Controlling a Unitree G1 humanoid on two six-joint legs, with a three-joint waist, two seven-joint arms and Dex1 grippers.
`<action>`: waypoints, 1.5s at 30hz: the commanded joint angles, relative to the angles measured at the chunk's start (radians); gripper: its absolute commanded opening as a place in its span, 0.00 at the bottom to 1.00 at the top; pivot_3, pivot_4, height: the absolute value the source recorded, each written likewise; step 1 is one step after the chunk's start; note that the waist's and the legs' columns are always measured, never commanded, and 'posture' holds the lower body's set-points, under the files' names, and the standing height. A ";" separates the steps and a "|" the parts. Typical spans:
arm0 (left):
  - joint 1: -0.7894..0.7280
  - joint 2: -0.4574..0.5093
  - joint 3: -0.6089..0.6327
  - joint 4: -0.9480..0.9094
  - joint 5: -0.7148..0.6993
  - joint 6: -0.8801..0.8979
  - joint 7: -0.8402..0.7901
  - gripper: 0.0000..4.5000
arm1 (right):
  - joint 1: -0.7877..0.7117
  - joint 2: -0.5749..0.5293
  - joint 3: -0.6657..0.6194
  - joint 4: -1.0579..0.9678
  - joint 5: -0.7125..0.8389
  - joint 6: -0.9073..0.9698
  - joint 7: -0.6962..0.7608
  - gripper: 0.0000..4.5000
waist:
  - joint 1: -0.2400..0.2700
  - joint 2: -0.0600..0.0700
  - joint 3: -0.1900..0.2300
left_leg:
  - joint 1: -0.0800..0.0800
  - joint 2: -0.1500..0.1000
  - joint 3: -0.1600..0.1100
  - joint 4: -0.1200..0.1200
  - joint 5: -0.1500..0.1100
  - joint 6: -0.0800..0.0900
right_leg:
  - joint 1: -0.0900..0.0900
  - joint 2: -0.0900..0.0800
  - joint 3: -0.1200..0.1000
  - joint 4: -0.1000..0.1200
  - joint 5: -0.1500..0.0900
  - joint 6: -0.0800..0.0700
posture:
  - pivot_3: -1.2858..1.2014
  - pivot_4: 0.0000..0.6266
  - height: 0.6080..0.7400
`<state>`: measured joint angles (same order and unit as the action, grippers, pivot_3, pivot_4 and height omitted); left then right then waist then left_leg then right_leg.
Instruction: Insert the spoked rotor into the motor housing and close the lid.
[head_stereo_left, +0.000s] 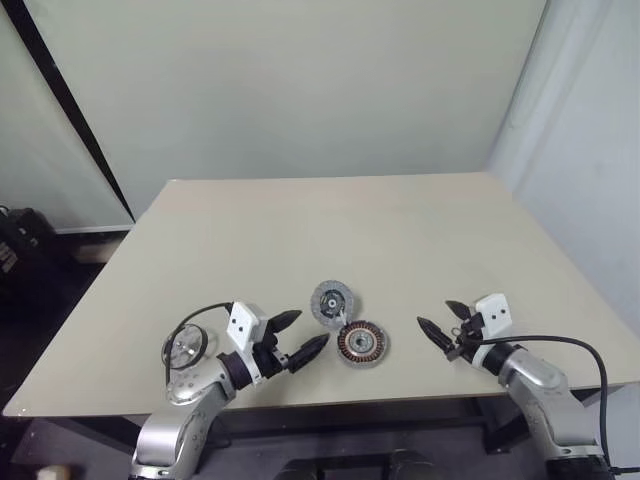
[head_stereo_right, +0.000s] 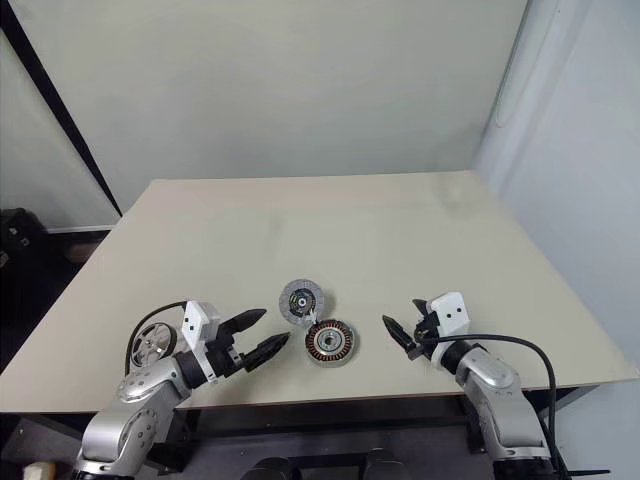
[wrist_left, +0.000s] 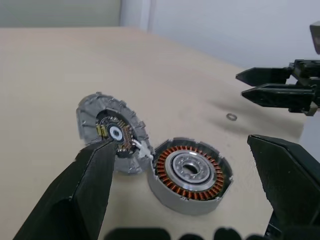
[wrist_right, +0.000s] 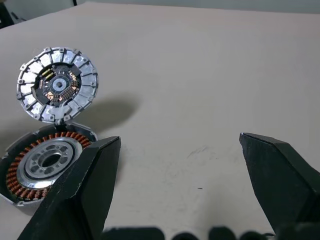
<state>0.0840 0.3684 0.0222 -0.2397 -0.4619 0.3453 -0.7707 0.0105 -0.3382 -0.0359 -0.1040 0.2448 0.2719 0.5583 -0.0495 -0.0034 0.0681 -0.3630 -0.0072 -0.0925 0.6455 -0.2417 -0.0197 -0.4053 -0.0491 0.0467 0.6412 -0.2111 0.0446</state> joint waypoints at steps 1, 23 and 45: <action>-0.021 0.012 0.011 -0.012 -0.009 -0.038 -0.020 0.99 | -0.005 0.025 0.006 -0.090 -0.008 0.009 -0.057 0.92 | 0.000 0.000 0.000 | 0.000 0.000 0.001 0.000 0.000 0.000 | 0.000 0.000 0.000 0.000 0.000 0.000 | 0.52 0.00 1.00; -0.184 0.055 -0.121 0.090 0.050 -0.060 -0.115 0.99 | 0.008 0.109 -0.035 -0.157 -0.154 0.290 -0.437 0.92 | 0.000 0.000 0.000 | -0.001 0.001 0.001 -0.001 0.000 0.000 | -0.002 0.000 0.000 0.000 0.000 0.000 | 0.52 0.00 1.00; -0.211 0.043 -0.157 0.119 0.088 -0.097 -0.143 0.99 | -0.106 0.086 -0.030 0.132 -0.162 0.321 -0.412 0.92 | 0.000 -0.001 0.000 | -0.001 0.000 0.001 -0.001 0.000 0.001 | -0.002 0.000 0.000 0.000 0.000 0.000 | 0.52 0.00 1.00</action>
<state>-0.1223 0.4118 -0.1396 -0.0861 -0.3707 0.2686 -0.9093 -0.0773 -0.2476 -0.0546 0.0290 0.0805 0.6083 0.1395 -0.0498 -0.0039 0.0678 -0.3644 -0.0069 -0.0915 0.6444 -0.2420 -0.0185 -0.4068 -0.0489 0.0467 0.6410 -0.2111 0.0446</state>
